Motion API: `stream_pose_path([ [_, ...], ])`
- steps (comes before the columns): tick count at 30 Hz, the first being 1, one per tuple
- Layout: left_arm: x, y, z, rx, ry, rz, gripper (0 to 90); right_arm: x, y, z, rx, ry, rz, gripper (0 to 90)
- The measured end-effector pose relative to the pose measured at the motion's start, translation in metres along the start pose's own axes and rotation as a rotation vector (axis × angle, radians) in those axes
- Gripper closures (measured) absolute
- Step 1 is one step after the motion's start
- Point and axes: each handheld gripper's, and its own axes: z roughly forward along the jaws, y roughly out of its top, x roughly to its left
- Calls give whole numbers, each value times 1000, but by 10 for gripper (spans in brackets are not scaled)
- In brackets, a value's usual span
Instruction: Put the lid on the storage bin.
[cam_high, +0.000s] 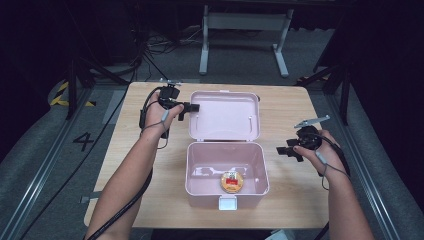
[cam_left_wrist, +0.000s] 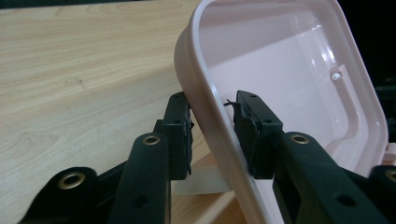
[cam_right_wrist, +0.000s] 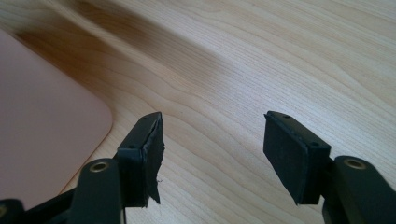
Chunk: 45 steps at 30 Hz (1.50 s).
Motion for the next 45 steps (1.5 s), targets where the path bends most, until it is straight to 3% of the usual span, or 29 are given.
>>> stream_pose_path([
  [5, -7, 3, -8, -22, -4, 11, 695, 0, 0, -1, 1, 1, -1, 384],
  [16, -22, 5, -29, -74, -22, 75, 724, 4, 1, -4, -4, 5, -6, 390],
  [25, -35, 4, -45, -90, -13, 128, 737, 9, 3, -5, 5, 13, -19, 395],
  [28, -43, 3, -55, -93, 0, 170, 740, 12, 4, -8, 6, 14, -22, 402],
  [34, -54, -1, -65, -99, 16, 208, 742, 16, 5, -14, 2, 25, -21, 422],
  [45, -71, -11, -83, -120, 4, 270, 735, 24, 7, -23, 0, 50, -35, 428],
])
